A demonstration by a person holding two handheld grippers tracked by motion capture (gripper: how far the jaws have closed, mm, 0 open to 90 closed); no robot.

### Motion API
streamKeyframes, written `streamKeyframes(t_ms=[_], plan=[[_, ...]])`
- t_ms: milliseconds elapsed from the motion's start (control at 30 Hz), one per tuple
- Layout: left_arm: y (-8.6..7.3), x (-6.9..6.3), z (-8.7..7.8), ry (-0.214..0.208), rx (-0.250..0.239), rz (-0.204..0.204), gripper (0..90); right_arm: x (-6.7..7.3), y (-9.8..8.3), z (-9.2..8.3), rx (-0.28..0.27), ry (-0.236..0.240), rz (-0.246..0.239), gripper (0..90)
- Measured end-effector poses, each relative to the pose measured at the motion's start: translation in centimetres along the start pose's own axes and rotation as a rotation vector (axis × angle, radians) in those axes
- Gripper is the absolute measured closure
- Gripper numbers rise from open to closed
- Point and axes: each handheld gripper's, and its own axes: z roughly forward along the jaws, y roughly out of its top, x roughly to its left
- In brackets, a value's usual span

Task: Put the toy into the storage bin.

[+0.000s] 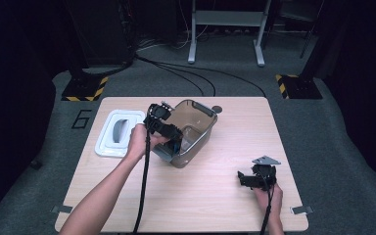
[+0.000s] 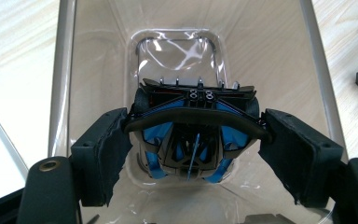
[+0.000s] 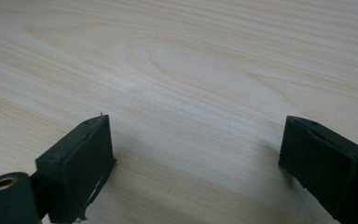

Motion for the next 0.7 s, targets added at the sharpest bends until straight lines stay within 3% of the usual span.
streamKeyframes(t_ms=[433,700], plan=[[-0.9,-0.3,0.0,0.0,-0.01,-0.024,24.5,0.0,0.0,0.0,0.0,0.0,0.0,8.5],[-1.2,-0.5,-0.2,0.002,0.007,-0.007,24.5,0.0,0.0,0.0,0.0,0.0,0.0,8.5]])
